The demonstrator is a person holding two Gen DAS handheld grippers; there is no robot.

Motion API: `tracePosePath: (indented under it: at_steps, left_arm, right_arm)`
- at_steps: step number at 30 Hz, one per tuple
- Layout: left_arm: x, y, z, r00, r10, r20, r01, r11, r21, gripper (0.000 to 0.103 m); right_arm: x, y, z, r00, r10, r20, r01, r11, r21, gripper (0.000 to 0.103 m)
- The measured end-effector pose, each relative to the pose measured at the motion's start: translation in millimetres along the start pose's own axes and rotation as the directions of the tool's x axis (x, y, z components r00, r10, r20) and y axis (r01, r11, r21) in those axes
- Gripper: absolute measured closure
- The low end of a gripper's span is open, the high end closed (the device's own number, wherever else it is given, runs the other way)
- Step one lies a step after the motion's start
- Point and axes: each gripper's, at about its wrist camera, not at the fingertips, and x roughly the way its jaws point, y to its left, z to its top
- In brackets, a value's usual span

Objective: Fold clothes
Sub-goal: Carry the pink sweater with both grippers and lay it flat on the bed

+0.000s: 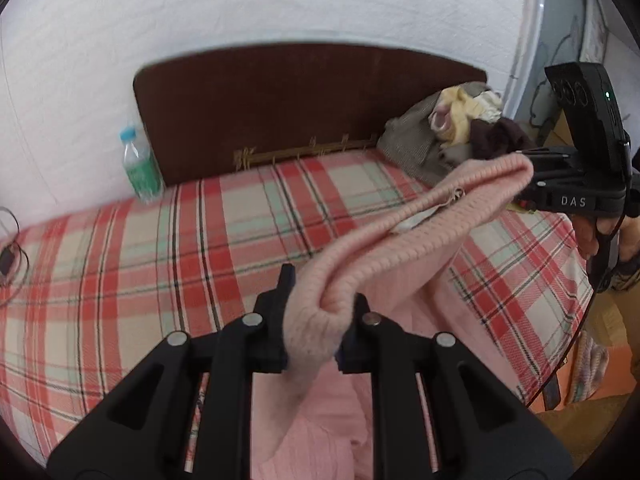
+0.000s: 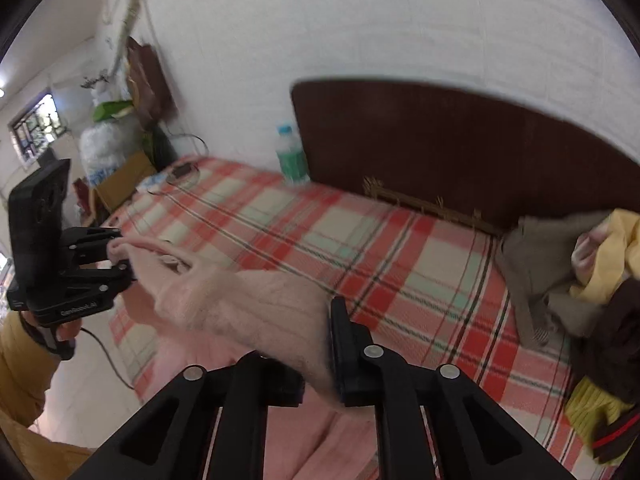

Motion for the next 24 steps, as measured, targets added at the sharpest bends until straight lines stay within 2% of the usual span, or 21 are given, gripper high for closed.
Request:
tracePosePath:
  at_steps: [2, 3, 5, 9, 12, 15, 18, 19, 20, 21, 22, 23, 24]
  left_arm:
    - [21.6, 19.6, -14.2, 1.0, -0.005, -0.03, 0.003, 0.999, -0.051, 0.081]
    - [25.4, 30.2, -21.5, 1.0, -0.004, -0.03, 0.002, 0.997, -0.079, 0.078]
    - [24.2, 49.6, -32.2, 0.999, -0.033, -0.016, 0.031, 0.993, -0.118, 0.073]
    - [15.1, 72.6, -50.7, 1.0, -0.029, 0.007, 0.03, 0.992, -0.125, 0.053]
    - [23.0, 80.7, -62.6, 1.0, -0.013, -0.016, 0.011, 0.995, -0.097, 0.048]
    - [51.8, 81.2, -68.7, 0.995, 0.048, -0.085, -0.051, 0.998, -0.027, 0.048]
    - [85.0, 91.6, -71.1, 0.984, 0.08, -0.159, -0.082, 0.997, -0.008, 0.048]
    - [92.2, 95.6, -69.4, 0.982, 0.082, -0.17, -0.085, 0.996, -0.013, 0.048]
    - [98.2, 100.0, -67.5, 0.981, 0.084, -0.177, -0.089, 0.996, -0.02, 0.048]
    - [100.3, 106.1, -64.5, 0.98, 0.091, -0.176, -0.098, 0.995, -0.033, 0.048]
    - [99.7, 113.0, -61.1, 0.981, 0.096, -0.169, -0.106, 0.993, -0.052, 0.048]
    - [95.8, 120.9, -58.3, 0.984, 0.091, -0.154, -0.104, 0.992, -0.077, 0.048]
    - [89.6, 128.4, -56.8, 0.988, 0.077, -0.136, -0.091, 0.991, -0.1, 0.048]
  right_arm:
    - [33.1, -15.3, -10.1, 0.998, -0.031, -0.049, 0.032, 0.999, 0.017, 0.073]
    - [40.4, -22.8, -16.3, 0.997, -0.054, -0.048, 0.055, 0.998, 0.028, 0.061]
    - [40.0, -38.6, -28.3, 0.996, -0.078, -0.034, 0.079, 0.996, 0.044, 0.051]
    - [31.4, -52.4, -51.9, 0.991, -0.132, -0.013, 0.132, 0.991, 0.013, 0.029]
    - [25.7, -57.2, -69.5, 0.984, -0.178, 0.0, 0.178, 0.984, -0.03, 0.027]
    - [55.9, -49.9, -68.5, 0.979, -0.199, -0.036, 0.192, 0.971, -0.142, 0.024]
    - [94.7, -43.0, -62.9, 0.974, -0.215, -0.072, 0.197, 0.959, -0.206, 0.024]
    - [102.9, -41.9, -60.0, 0.977, -0.199, -0.076, 0.178, 0.96, -0.215, 0.025]
    - [110.9, -41.0, -57.0, 0.98, -0.181, -0.08, 0.159, 0.962, -0.224, 0.031]
    - [118.9, -40.1, -54.1, 0.983, -0.163, -0.085, 0.139, 0.963, -0.232, 0.048]
    - [122.2, -40.5, -50.6, 0.984, -0.152, -0.095, 0.126, 0.964, -0.235, 0.06]
    - [125.3, -41.1, -47.1, 0.984, -0.142, -0.105, 0.114, 0.965, -0.237, 0.086]
    - [121.7, -45.5, -42.0, 0.989, -0.106, -0.108, 0.082, 0.975, -0.205, 0.094]
